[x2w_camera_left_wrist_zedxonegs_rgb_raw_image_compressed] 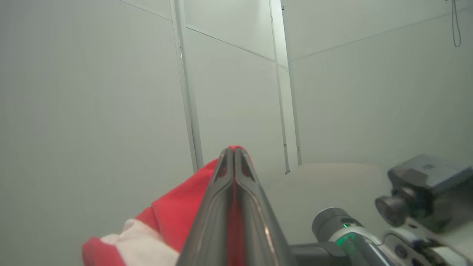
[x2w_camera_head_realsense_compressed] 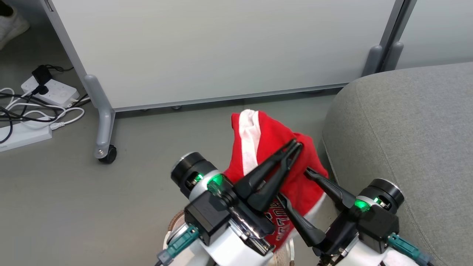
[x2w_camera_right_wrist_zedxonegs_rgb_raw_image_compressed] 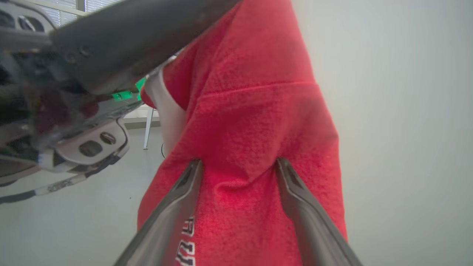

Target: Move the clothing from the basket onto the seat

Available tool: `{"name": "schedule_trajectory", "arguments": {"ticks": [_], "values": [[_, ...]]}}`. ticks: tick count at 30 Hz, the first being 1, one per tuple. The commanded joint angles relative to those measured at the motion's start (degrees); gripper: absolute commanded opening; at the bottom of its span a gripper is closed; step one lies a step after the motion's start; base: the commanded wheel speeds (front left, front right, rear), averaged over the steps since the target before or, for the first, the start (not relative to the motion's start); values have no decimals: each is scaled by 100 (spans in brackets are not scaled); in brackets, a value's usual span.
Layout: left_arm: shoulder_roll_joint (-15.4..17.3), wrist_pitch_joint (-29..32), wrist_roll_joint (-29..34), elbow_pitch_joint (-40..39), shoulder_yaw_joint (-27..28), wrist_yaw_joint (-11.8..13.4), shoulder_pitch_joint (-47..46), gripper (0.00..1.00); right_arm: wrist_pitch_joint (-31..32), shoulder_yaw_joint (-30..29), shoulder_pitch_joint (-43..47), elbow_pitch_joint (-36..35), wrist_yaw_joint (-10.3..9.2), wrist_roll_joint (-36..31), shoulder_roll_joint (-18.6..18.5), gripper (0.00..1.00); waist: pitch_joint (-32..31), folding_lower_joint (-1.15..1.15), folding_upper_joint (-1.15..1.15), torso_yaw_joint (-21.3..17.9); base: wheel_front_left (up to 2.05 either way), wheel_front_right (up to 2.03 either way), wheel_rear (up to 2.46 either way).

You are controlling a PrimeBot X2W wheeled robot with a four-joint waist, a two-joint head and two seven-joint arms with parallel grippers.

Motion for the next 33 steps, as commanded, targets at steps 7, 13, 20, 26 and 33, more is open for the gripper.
{"name": "schedule_trajectory", "arguments": {"ticks": [7,13,20,26,33], "values": [[17,-7,-37,15,-332,-63,-50,0,-30,99,-138,296,9,-278,77,100,-29,0,0,51,0,0,0],[17,-7,-108,26,-471,-64,-34,0,-30,229,-232,437,9,-377,132,0,-54,0,0,90,0,0,0],[19,-7,-155,55,-466,-72,-21,0,-30,87,-138,482,9,-374,275,0,-65,0,0,126,0,0,0],[20,-7,-153,101,-385,-44,28,0,-30,-185,-74,322,9,-403,404,0,-83,0,0,133,0,0,0],[21,-7,-287,157,-220,-19,96,41,-30,-660,111,-10,9,-412,595,0,-120,0,0,134,0,0,0]]}}
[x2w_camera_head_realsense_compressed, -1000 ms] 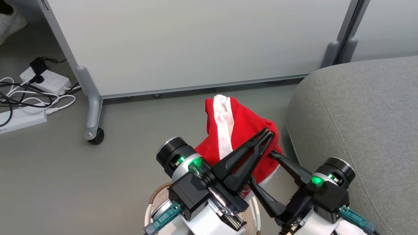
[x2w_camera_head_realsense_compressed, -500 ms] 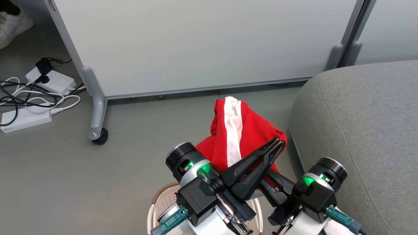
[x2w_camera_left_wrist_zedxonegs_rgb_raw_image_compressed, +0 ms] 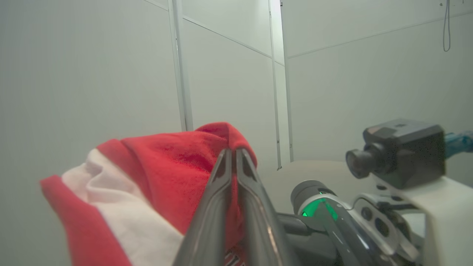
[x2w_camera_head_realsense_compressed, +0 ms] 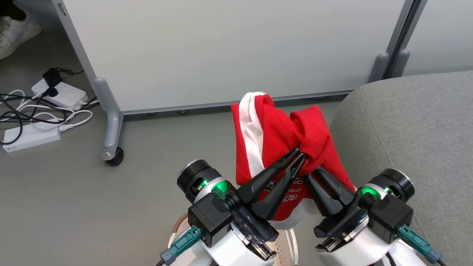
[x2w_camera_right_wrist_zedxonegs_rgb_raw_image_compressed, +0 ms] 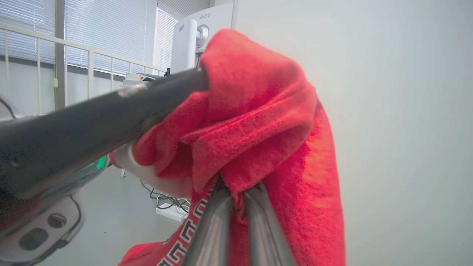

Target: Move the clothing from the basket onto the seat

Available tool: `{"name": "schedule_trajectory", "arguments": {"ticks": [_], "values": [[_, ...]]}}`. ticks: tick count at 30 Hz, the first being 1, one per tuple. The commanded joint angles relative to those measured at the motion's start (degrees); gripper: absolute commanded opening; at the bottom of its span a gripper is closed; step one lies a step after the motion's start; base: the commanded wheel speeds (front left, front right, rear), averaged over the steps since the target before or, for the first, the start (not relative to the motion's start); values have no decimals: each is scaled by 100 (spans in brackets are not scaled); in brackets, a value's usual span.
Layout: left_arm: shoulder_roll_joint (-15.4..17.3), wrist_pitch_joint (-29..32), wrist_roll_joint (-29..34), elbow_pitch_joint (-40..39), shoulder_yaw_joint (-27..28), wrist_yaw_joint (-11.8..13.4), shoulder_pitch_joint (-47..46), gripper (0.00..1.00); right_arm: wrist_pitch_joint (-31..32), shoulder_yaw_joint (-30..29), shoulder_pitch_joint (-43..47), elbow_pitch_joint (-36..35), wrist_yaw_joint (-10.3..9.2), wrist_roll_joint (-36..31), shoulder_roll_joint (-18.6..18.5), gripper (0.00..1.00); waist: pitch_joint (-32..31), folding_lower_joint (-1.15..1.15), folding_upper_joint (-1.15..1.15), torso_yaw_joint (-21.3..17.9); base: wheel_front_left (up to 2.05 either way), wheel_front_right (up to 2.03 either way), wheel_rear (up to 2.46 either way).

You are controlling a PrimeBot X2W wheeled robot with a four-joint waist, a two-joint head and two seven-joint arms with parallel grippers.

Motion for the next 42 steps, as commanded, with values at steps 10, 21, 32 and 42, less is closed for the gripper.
{"name": "schedule_trajectory", "arguments": {"ticks": [10,21,32,42], "values": [[19,-7,382,177,295,9,193,100,-31,-810,440,-360,9,-30,178,0,-59,0,0,25,0,0,0],[52,-7,859,764,492,-89,662,100,-31,-1506,760,-146,9,-123,265,0,-143,0,0,-8,0,0,0],[225,-7,717,1240,-71,-88,1037,100,-32,-2147,1113,410,9,-142,496,0,-181,0,0,2,0,0,0],[222,-7,587,1660,-177,-89,1200,100,-32,-2510,1177,708,10,-140,650,0,-155,0,0,-38,0,0,0]]}}
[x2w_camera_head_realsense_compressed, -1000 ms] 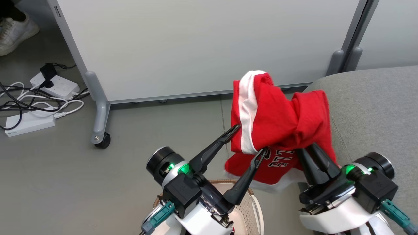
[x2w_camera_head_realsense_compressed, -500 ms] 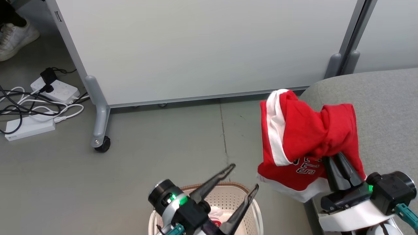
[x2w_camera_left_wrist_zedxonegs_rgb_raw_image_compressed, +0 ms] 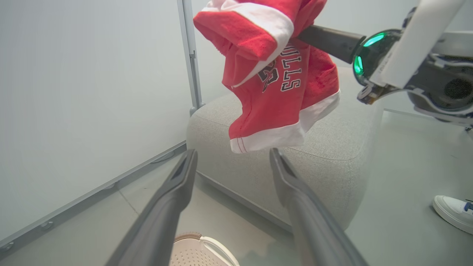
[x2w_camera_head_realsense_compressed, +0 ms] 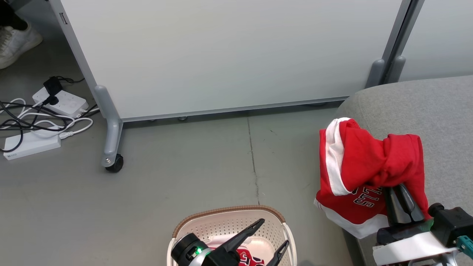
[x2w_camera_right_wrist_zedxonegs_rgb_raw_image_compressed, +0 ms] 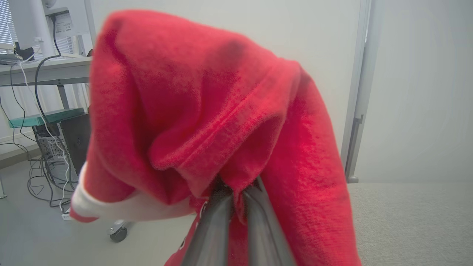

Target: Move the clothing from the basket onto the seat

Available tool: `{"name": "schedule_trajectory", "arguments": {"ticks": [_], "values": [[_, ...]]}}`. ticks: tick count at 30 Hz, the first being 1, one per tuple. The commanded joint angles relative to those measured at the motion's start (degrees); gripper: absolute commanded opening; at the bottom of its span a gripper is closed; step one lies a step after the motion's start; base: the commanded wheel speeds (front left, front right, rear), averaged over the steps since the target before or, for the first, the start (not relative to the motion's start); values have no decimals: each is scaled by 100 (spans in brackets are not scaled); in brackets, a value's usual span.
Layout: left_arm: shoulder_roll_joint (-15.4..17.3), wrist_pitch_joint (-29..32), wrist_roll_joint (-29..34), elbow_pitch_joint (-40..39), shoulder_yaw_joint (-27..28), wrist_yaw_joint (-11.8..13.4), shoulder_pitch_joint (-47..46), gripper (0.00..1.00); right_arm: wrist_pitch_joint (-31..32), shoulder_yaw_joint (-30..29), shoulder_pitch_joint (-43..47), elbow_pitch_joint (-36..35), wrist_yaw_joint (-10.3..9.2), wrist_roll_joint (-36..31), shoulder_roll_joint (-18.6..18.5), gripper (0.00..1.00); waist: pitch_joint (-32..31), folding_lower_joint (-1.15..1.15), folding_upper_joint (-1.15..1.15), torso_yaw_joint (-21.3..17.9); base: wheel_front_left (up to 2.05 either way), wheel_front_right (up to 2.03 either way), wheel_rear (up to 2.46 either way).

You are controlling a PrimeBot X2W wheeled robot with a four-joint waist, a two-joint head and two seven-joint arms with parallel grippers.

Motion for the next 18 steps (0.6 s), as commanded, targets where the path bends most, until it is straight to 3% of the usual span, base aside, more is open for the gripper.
{"name": "schedule_trajectory", "arguments": {"ticks": [1,11,18], "values": [[19,-7,21,39,36,-1,36,100,-32,-32,4,22,11,28,4,0,7,0,0,-4,0,0,0],[-85,-7,69,149,195,-2,-7,100,-32,-71,-81,25,10,6,-22,0,34,0,0,-159,0,0,0],[-106,-7,93,118,255,-2,-38,100,-32,-73,-167,8,11,-25,-75,0,97,0,0,-622,0,0,0]]}}
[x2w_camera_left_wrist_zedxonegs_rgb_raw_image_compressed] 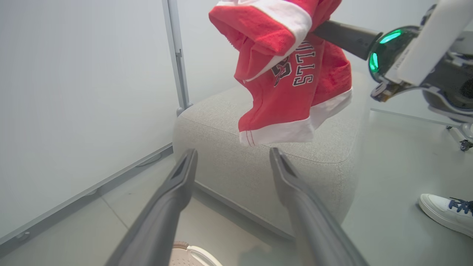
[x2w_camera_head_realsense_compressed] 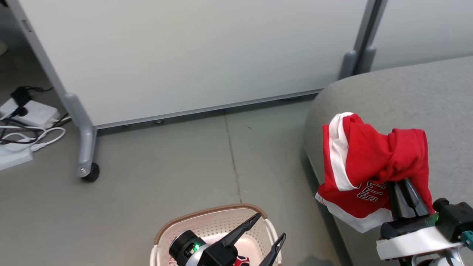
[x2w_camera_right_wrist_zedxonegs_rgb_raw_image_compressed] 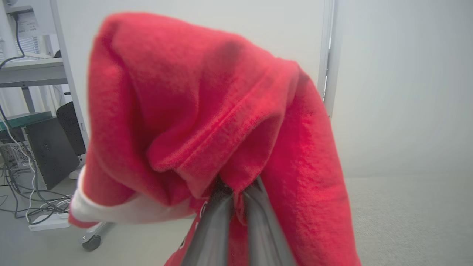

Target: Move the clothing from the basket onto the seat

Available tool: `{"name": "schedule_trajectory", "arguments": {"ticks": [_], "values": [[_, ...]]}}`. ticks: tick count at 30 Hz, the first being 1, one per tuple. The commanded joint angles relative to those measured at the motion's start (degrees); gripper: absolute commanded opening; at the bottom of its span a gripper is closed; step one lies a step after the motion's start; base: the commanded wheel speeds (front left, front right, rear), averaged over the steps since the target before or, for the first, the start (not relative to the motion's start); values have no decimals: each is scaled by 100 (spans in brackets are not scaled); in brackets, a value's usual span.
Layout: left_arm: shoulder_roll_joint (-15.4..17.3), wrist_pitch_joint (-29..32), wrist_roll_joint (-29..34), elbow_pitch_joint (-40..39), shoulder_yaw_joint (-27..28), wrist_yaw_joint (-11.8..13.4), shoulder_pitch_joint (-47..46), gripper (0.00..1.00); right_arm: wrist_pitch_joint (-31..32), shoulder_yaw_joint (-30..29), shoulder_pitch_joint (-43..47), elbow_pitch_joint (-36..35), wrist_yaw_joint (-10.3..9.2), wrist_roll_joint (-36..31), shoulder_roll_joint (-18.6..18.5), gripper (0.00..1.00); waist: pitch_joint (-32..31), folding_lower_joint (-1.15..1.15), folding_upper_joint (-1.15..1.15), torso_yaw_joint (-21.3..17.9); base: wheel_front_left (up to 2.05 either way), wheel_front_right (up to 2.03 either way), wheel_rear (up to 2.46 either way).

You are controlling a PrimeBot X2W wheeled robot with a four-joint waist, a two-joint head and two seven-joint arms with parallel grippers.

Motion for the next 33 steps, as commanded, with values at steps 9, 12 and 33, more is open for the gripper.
{"name": "schedule_trajectory", "arguments": {"ticks": [9,12,33], "values": [[52,-7,80,-87,-28,-2,-163,100,-32,-65,-135,-99,9,-70,-36,0,203,0,0,-1151,0,0,0],[47,-7,83,-90,-40,-2,-209,100,-32,-144,-99,-118,10,-74,-11,0,277,0,0,-1441,0,0,0],[34,-6,90,-62,-33,-2,-427,100,-32,-458,20,-284,10,-44,248,0,634,0,0,-2242,0,0,0]]}}
